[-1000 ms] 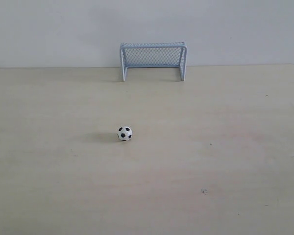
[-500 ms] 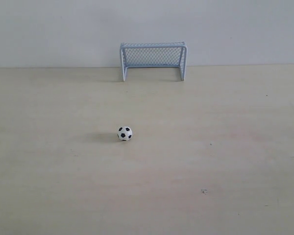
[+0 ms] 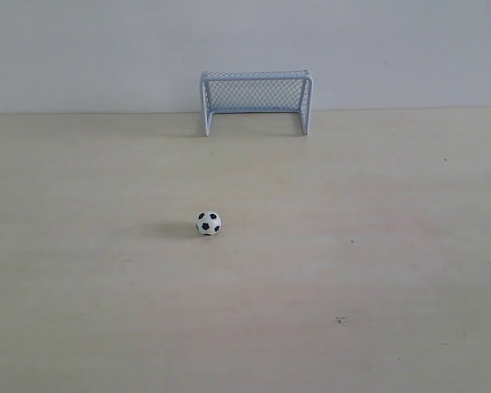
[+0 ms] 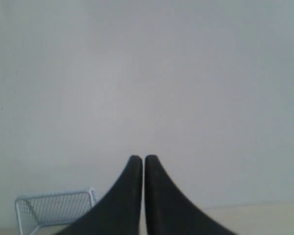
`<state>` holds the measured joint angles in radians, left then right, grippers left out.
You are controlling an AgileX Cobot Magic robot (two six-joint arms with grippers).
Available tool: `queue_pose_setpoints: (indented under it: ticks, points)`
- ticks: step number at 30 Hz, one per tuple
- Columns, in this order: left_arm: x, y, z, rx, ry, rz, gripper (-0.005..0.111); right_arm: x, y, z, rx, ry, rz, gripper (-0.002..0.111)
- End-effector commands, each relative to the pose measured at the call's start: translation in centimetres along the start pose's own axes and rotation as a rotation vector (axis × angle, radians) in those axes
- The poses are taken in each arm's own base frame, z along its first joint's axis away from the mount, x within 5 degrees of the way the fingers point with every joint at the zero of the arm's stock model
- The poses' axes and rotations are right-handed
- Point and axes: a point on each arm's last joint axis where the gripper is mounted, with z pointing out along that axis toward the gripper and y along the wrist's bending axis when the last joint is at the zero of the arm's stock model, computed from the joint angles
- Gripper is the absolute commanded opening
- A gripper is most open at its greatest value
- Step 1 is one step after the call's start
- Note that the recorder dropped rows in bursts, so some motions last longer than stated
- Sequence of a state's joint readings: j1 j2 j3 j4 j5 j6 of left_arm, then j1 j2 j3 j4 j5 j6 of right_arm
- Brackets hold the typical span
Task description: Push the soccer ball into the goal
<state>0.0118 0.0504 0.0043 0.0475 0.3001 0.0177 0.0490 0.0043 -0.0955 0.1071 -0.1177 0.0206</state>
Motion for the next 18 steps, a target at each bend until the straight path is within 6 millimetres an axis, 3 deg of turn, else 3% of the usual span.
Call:
queue_pose_setpoints:
  ticks: [1,6,18]
  points:
    - [-0.3,0.0,-0.1,-0.004,-0.019,-0.017,0.006,-2.7,0.3,-0.1,-0.011,-0.090,-0.018,0.000]
    - [-0.3,0.0,-0.1,-0.004,-0.019,-0.017,0.006,-5.2,0.8,0.5,-0.016,-0.053,-0.046,0.000]
    - [-0.3,0.0,-0.1,-0.004,-0.019,-0.017,0.006,-11.0,1.8,5.6,-0.023,0.136,-0.148,0.000]
